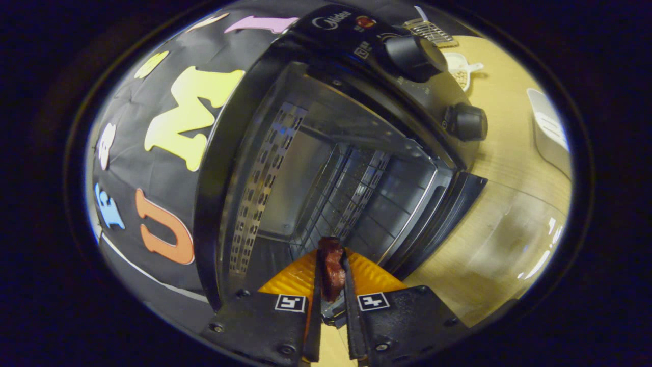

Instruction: Open the toaster oven, put the food inside, and close the toaster oven door.

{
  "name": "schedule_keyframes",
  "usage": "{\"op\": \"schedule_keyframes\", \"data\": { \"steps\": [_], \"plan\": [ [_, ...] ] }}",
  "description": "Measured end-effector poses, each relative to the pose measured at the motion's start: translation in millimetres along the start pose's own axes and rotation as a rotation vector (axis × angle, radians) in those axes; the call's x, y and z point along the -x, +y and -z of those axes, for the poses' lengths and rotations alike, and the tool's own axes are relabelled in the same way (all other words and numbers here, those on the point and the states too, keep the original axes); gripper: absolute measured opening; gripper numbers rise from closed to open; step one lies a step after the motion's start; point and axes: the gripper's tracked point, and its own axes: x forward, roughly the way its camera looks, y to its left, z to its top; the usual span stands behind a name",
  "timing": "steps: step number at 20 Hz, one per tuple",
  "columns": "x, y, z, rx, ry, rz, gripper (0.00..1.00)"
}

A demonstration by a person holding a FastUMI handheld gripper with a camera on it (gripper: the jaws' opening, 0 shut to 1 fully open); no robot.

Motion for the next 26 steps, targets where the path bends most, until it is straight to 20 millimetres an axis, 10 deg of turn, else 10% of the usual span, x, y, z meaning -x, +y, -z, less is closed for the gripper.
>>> {"op": "schedule_keyframes", "data": {
  "steps": [6, 9, 17, 26],
  "plan": [
    [6, -8, -12, 0.295, -0.01, 0.06, 0.5],
    [12, -7, -26, 0.415, -0.044, 0.078, 0.97],
    [58, -8, -24, 0.621, -0.004, 0.079, 1.0],
    [159, -9, -25, 0.837, 0.008, 0.032, 1.0]
  ]
}}
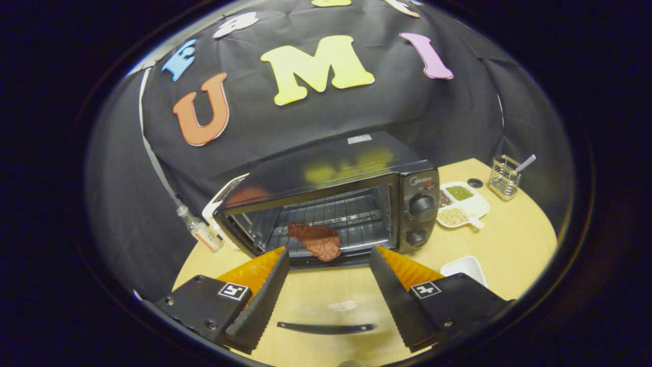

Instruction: Open the toaster oven, put the food inside, and close the toaster oven door.

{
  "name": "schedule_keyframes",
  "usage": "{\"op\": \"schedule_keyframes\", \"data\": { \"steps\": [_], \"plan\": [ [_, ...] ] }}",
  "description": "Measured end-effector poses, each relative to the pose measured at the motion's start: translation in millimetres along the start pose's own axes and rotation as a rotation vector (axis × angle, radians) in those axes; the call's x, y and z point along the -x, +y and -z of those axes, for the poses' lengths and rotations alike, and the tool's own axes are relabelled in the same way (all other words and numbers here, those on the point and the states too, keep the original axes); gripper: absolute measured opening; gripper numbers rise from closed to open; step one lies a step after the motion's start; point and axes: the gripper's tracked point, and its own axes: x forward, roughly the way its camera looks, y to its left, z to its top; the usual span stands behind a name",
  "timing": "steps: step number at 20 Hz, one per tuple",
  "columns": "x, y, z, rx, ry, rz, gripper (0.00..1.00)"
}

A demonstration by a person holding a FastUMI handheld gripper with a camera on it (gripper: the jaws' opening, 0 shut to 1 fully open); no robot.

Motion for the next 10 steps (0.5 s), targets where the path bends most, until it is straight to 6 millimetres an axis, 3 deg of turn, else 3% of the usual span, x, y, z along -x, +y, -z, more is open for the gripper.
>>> {"op": "schedule_keyframes", "data": {
  "steps": [5, 10],
  "plan": [
    [50, -21, 39, 0.092, 0.048, 0.023, 1.0],
    [80, -37, 97, 0.136, 0.122, 0.047, 1.0]
  ]
}}
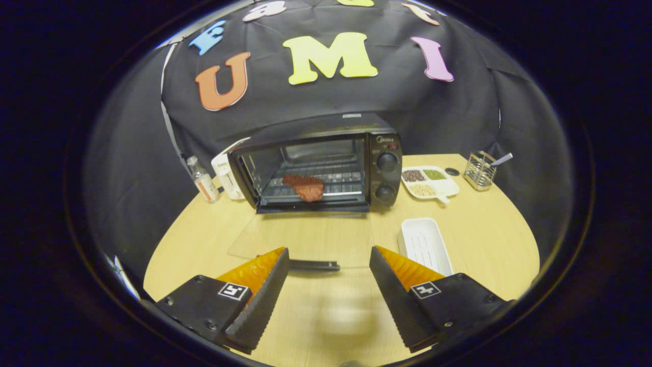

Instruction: Open the toaster oven, put the food inside, and close the toaster oven door.

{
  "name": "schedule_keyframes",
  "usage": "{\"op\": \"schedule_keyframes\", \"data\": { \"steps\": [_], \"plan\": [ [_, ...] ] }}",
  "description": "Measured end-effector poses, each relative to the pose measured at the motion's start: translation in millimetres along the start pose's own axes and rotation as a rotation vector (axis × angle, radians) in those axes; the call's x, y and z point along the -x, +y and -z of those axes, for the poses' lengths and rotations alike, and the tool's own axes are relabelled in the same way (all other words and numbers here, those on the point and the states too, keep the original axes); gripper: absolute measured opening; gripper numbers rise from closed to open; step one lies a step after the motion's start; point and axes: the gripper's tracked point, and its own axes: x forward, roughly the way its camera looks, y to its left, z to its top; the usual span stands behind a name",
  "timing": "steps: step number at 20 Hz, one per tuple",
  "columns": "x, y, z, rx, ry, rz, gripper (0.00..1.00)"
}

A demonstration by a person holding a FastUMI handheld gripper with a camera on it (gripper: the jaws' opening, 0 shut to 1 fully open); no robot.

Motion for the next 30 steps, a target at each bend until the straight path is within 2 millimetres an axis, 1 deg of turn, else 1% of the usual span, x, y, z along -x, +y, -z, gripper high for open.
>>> {"op": "schedule_keyframes", "data": {
  "steps": [3, 5, 9, 12, 15, 21, 24, 27, 29, 30],
  "plan": [
    [1, 5, 32, 0.014, 0.041, -0.005, 1.0],
    [-5, 7, 51, 0.021, 0.065, -0.007, 1.0],
    [-18, 18, 78, 0.05, 0.108, -0.014, 1.0],
    [-30, 23, 89, 0.06, 0.133, -0.02, 1.0],
    [-42, 29, 91, 0.065, 0.144, -0.025, 1.0],
    [-69, 30, 89, 0.079, 0.163, -0.009, 1.0],
    [-79, 35, 88, 0.088, 0.166, -0.013, 1.0],
    [-88, 36, 83, 0.094, 0.167, -0.016, 1.0],
    [-93, 40, 75, 0.073, 0.152, -0.035, 1.0],
    [-95, 38, 75, 0.065, 0.159, -0.031, 1.0]
  ]
}}
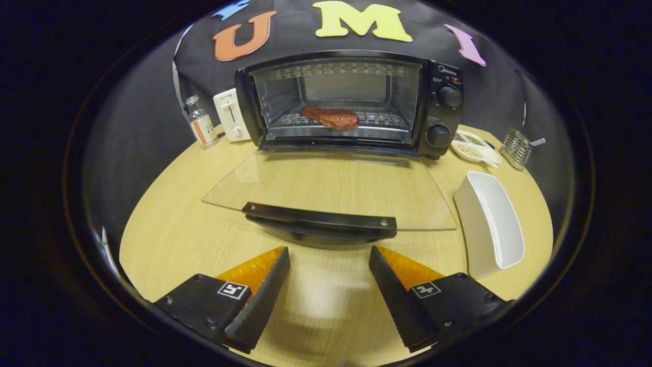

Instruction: Open the toaster oven, put the food inside, and close the toaster oven door.

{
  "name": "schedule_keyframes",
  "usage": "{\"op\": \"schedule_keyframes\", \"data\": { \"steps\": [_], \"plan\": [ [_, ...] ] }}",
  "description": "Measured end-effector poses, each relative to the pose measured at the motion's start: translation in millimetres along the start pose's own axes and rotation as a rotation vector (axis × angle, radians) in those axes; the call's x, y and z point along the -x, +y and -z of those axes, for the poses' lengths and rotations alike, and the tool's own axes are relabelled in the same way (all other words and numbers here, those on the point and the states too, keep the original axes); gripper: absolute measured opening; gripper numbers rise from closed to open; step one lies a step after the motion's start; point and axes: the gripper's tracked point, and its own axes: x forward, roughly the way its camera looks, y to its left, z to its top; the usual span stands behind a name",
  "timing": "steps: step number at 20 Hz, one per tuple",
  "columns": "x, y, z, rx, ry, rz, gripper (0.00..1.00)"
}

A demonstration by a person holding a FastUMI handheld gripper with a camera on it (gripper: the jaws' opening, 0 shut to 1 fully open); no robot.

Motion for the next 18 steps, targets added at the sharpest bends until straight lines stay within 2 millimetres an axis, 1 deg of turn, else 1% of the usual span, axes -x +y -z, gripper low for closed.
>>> {"op": "schedule_keyframes", "data": {
  "steps": [3, 6, 10, 14, 18],
  "plan": [
    [2, 1, -6, -0.012, 0.012, -0.02, 1.0],
    [13, 0, -16, -0.019, 0.007, -0.031, 1.0],
    [34, 1, -48, -0.015, -0.033, -0.049, 1.0],
    [48, 2, -80, -0.006, -0.077, -0.056, 1.0],
    [53, 3, -115, -0.02, -0.112, -0.069, 1.0]
  ]
}}
